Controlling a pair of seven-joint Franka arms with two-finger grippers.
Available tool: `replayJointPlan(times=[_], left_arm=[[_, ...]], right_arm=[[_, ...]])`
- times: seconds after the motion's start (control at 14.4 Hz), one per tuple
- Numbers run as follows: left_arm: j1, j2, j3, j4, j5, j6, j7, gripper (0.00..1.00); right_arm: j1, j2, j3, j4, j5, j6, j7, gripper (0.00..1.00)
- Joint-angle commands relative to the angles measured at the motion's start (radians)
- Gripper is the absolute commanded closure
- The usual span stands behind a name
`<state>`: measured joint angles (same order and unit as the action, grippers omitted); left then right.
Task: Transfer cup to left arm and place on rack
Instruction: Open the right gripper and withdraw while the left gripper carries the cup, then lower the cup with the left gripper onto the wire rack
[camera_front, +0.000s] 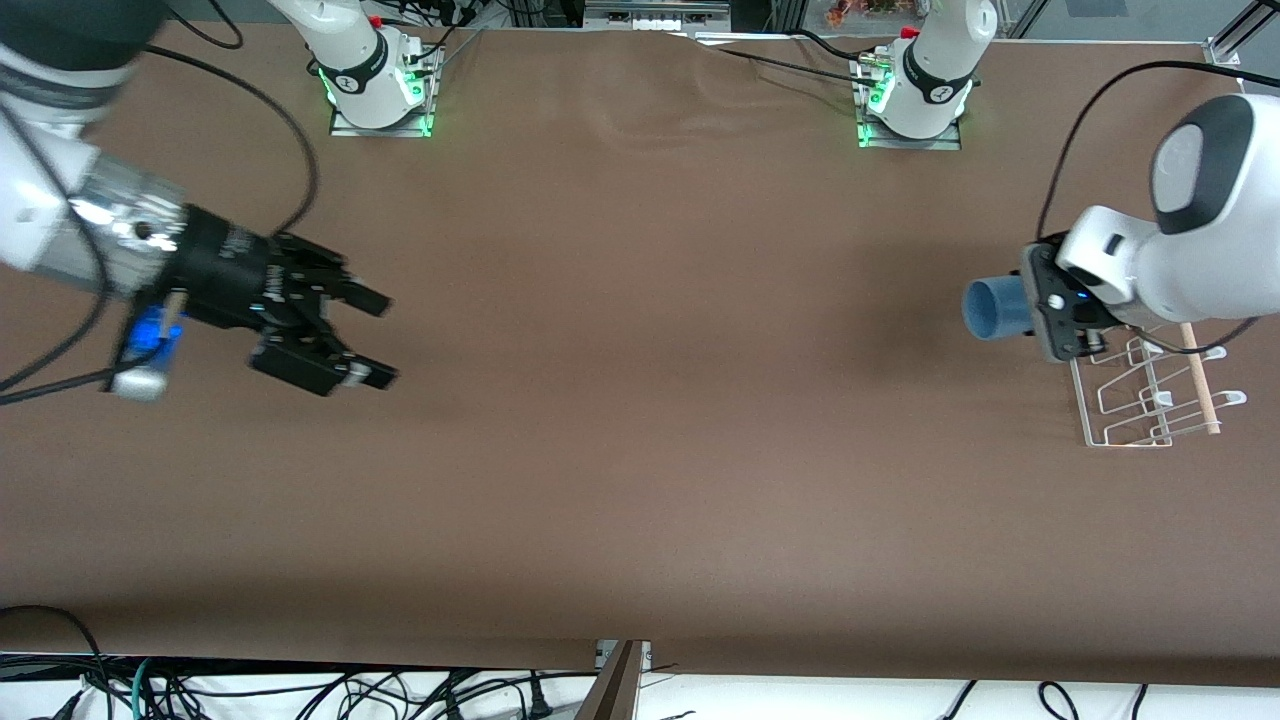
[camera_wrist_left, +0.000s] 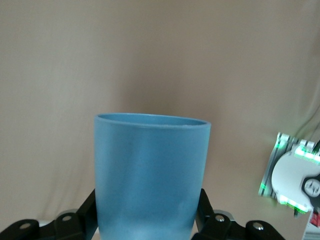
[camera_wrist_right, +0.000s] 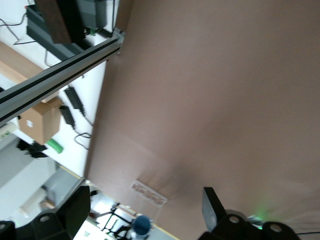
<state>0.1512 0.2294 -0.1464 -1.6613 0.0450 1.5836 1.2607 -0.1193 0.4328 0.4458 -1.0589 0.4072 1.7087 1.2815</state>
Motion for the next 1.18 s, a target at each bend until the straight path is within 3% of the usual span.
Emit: replayJointPlan(times=[0.0, 0.14, 0.28, 0.49, 0.7, 0.91, 1.04, 1.11], left_arm=[[0.018, -0.002, -0.015, 0.008, 0.199, -0.008, -0.027, 1.0], [-0.005, 0.004, -0.024, 0.008, 0.396, -0.005, -0.122, 1.0], [-0.056, 0.046, -0.024, 0.008, 0.556, -0.005, -0.209, 1.0], [-0.128, 0.129, -0.024, 0.002, 0.849, -0.017, -0.34, 1.0], [-0.116, 0.209, -0.016, 0.0, 1.005, -0.03, -0.382, 0.91], [-0.111, 0.263, -0.015, -0.014, 1.189, -0.031, -0.492, 0.96], [-0.098, 0.275, -0.013, -0.021, 1.23, -0.033, -0.517, 0.97], [-0.073, 0.275, -0.013, -0.034, 1.233, -0.03, -0.558, 0.95]], right_arm=[[-0.037, -0.083, -0.056, -0.019, -0.019, -0.171, -0.172, 0.01], [-0.037, -0.104, -0.129, -0.021, -0.021, -0.228, -0.266, 0.01], [-0.043, -0.13, -0.153, -0.061, -0.056, -0.235, -0.338, 0.01], [-0.045, -0.314, -0.174, -0.36, -0.125, -0.129, -0.513, 0.01], [-0.022, -0.437, -0.171, -0.55, -0.215, -0.116, -0.654, 0.01], [0.039, -0.439, -0.177, -0.587, -0.377, -0.126, -0.803, 0.01], [0.09, -0.439, -0.228, -0.618, -0.454, -0.13, -0.873, 0.01], [0.136, -0.436, -0.287, -0.628, -0.471, -0.13, -0.925, 0.01]])
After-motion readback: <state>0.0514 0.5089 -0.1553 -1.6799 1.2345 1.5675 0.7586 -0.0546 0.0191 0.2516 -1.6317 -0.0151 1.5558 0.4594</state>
